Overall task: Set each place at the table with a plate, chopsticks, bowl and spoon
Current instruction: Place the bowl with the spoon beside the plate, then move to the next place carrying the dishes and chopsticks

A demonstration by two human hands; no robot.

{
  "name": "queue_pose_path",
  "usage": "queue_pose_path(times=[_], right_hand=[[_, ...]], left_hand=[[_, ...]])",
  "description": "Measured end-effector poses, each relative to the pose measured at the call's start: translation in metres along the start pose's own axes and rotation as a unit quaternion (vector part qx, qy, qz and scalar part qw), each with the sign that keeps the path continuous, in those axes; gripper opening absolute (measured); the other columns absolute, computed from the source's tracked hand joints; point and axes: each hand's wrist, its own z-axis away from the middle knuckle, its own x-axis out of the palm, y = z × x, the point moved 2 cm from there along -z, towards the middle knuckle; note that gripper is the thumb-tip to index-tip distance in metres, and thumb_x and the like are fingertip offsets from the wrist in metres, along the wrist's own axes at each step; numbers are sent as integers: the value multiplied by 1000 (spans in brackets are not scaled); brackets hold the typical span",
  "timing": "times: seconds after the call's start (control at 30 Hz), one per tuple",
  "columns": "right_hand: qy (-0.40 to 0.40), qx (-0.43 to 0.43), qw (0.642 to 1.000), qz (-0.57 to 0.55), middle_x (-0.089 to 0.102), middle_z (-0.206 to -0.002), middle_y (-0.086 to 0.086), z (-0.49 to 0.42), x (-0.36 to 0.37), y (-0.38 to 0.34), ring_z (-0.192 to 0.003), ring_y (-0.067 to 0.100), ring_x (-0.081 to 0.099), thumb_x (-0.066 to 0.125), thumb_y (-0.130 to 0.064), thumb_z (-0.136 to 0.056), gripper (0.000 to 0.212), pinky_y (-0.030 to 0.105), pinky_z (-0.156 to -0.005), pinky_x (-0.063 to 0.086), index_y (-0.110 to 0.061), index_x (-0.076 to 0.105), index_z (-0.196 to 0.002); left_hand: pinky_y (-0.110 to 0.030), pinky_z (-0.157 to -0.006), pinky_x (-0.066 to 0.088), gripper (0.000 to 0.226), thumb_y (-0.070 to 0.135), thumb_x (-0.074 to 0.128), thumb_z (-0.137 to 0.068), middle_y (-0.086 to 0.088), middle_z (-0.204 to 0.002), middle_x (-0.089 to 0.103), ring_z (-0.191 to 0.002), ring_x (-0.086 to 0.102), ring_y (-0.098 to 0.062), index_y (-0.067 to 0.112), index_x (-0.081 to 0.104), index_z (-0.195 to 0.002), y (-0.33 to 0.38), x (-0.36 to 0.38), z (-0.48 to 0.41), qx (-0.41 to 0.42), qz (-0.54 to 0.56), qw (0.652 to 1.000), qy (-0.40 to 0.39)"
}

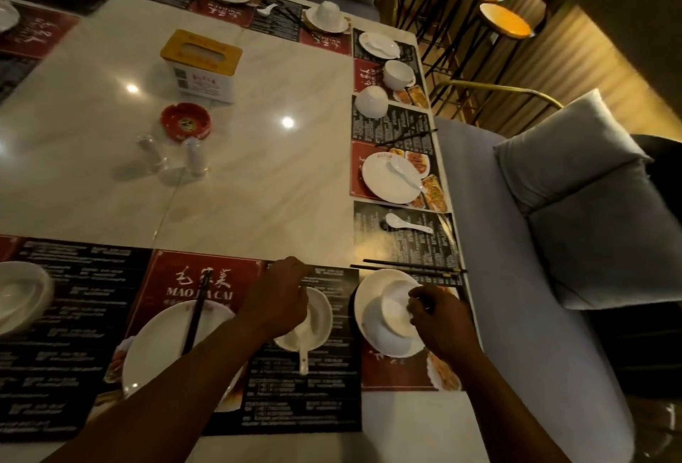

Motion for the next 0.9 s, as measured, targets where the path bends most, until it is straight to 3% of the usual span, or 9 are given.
queue_pose_path(times=[0.07,0.17,0.27,0.4,0.57,0.67,0.73,0.9], right_hand=[[14,14,1000,16,72,-92,-8,-5,-19,22,-79,10,68,65,-27,-93,10,27,-73,52,-26,70,-101],[18,43,999,22,73,-88,-8,-12,-39,56,-79,10,69,66,-27,-91,8,29,-76,54,-27,71,-97],[-6,51,998,29,75,-97,-4,-26,-50,89,-82,11,70,66,-26,-92,14,27,-78,54,-24,72,-105],[-60,25,997,33,75,-97,-2,-63,-59,118,-82,12,71,66,-25,-93,17,31,-79,57,-21,72,-108],[-159,-75,981,84,75,-95,-6,-130,-53,143,-78,9,70,65,-31,-91,20,29,-74,58,-24,73,-109],[-211,-156,956,131,72,-104,-6,-154,-52,143,-94,11,67,66,-36,-93,23,18,-75,44,-24,72,-111],[-233,-188,946,128,71,-108,-5,-163,-52,145,-98,13,66,66,-34,-92,24,19,-78,45,-23,71,-113],[-277,-255,919,116,71,-109,-2,-174,-51,132,-87,9,64,63,-27,-94,22,19,-69,45,-22,69,-115]], left_hand=[[-26,-85,47,28,11,62,-87,-2,-113,64,-104,60,-19,15,68,-114,16,14,-8,2,26,1000,-9],[-35,-88,52,31,27,54,-89,-3,-113,64,-103,61,-20,17,66,-116,42,31,-17,-14,47,998,-38],[-41,-83,54,58,51,36,-80,-6,-107,67,-98,63,-23,14,70,-108,65,50,-25,-25,51,996,-67],[-38,-84,54,27,26,58,-90,1,-108,66,-100,63,-19,23,70,-114,76,80,-42,-81,10,996,-45],[-39,-91,53,26,20,64,-89,0,-111,69,-103,65,-19,20,70,-115,94,112,-55,-183,8,982,38],[-39,-91,54,26,20,65,-90,-4,-112,69,-103,65,-21,17,71,-115,111,128,-47,-260,17,959,108],[-40,-90,53,29,18,66,-90,-8,-114,67,-103,65,-26,13,69,-118,123,136,-36,-296,10,945,138],[-31,-83,47,31,15,67,-90,-9,-113,68,-101,64,-26,11,67,-120,153,142,3,-379,0,903,201]])
